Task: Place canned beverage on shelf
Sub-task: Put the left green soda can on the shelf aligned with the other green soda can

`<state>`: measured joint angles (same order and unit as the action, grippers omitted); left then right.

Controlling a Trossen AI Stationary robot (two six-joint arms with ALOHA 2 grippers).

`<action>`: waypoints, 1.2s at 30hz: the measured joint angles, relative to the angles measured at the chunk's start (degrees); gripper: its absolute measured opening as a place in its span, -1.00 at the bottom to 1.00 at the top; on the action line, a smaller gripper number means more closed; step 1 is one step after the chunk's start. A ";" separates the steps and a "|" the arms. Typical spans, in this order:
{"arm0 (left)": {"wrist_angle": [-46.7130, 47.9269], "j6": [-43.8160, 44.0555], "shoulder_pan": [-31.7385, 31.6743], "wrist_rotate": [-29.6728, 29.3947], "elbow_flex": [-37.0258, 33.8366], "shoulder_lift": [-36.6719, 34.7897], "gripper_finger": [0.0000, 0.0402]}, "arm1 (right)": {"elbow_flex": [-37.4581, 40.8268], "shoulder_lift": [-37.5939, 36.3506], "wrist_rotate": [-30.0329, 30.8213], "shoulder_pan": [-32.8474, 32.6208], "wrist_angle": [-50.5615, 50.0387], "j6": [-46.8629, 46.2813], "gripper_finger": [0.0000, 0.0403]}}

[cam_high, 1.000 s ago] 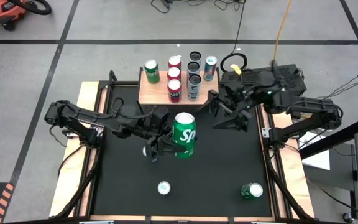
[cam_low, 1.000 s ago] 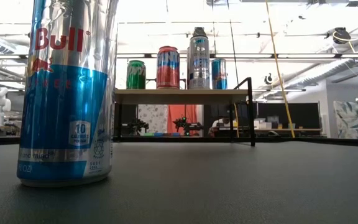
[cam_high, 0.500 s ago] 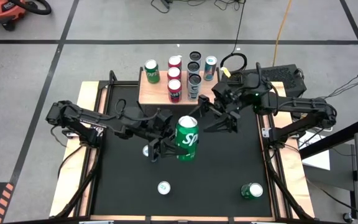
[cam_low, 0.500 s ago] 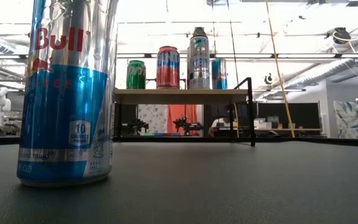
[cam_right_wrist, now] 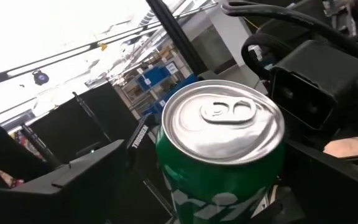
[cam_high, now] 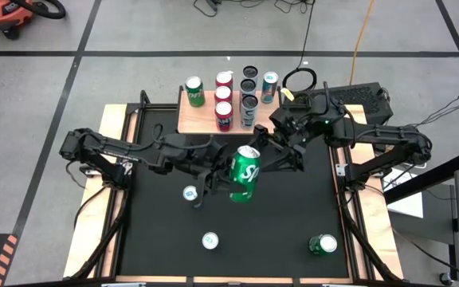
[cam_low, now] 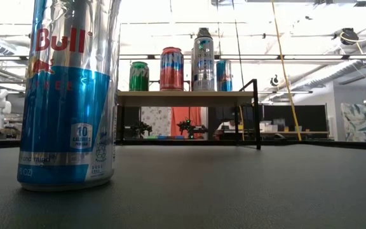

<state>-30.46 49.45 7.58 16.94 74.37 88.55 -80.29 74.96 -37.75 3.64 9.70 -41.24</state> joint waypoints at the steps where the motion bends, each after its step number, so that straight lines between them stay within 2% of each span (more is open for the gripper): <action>1: 0.20 1.06 -0.31 0.08 0.03 -0.02 0.50 | 0.00 0.00 0.01 0.02 -0.01 -0.02 0.96; 7: 3.48 5.84 -1.69 0.24 0.11 -0.11 0.50 | 0.00 0.00 2.50 0.06 -3.85 -0.10 0.95; 12: 5.56 8.25 -1.82 0.20 0.11 -0.06 0.50 | 0.00 0.02 2.00 0.07 -5.40 -0.84 0.95; 20: 6.49 8.61 -1.82 0.82 0.11 -0.07 0.50 | 0.04 0.04 1.91 0.04 -6.09 -1.26 0.93; 31: 6.69 8.72 -1.78 1.21 0.09 -0.07 0.50 | 0.02 1.01 1.96 0.04 -6.16 -1.77 0.47; 36: 7.15 8.68 -1.78 1.36 0.09 -0.11 0.50 | -0.02 1.40 1.68 0.04 -6.13 -1.89 0.38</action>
<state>-23.31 58.13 5.80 18.30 74.46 88.44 -80.31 76.36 -36.07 3.68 3.57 -43.13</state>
